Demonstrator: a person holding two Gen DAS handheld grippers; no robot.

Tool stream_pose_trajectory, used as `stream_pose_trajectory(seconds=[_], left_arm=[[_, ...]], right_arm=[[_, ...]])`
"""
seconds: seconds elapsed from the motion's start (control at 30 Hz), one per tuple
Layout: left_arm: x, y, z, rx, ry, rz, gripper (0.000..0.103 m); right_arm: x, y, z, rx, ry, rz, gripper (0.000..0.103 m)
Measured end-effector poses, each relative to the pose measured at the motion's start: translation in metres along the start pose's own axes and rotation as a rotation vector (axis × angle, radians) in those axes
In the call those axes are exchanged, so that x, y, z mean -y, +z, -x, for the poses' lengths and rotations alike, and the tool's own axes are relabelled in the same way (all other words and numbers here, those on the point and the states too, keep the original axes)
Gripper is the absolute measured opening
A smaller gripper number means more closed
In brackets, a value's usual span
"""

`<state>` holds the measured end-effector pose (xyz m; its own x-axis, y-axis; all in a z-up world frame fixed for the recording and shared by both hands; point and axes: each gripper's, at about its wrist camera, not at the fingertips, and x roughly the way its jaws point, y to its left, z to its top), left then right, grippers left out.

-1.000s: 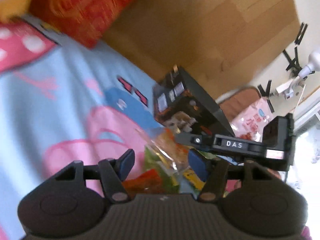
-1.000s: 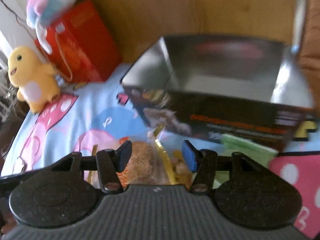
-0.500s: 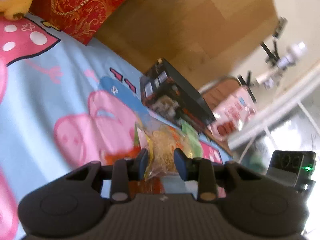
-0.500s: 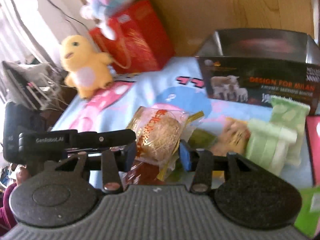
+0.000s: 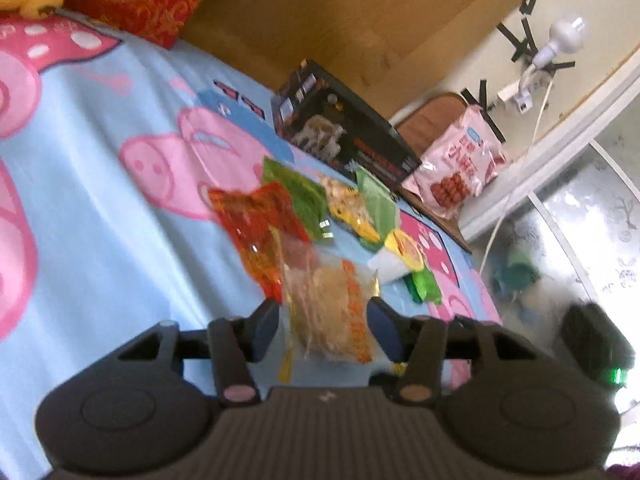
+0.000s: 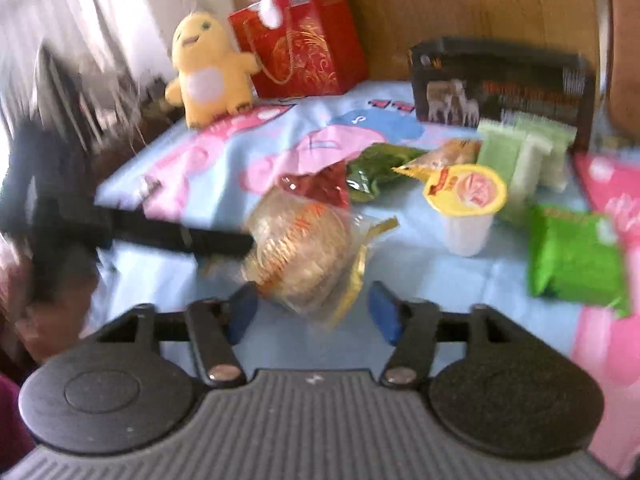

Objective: Organize snacks
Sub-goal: 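Lift the biscuit bag into the black box and release it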

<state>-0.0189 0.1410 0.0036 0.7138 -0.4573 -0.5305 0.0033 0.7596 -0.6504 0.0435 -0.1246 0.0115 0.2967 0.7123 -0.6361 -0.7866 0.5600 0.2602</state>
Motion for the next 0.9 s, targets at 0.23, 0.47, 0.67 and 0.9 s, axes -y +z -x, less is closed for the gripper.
stream_pose_trajectory(seconds=[0.23,0.47,0.67,0.9], left_arm=[[0.01,-0.01,-0.02,-0.055,0.021,-0.041,0.034],[0.034,0.008,0.006,-0.02,-0.021,-0.098,0.032],[0.07,0.065,-0.006,0.055,-0.046,-0.165,0.032],[0.095,0.158,-0.088,0.115,-0.021,-0.228,0.032]], right_arm=[[-0.014,-0.018,-0.018,0.031,-0.073,0.221,0.068],[-0.018,-0.002,-0.013,0.103,-0.06,0.201,0.049],[-0.008,0.035,0.011,0.203,-0.053,0.153,0.048],[0.056,0.111,0.005,0.27,-0.161,0.095,0.046]])
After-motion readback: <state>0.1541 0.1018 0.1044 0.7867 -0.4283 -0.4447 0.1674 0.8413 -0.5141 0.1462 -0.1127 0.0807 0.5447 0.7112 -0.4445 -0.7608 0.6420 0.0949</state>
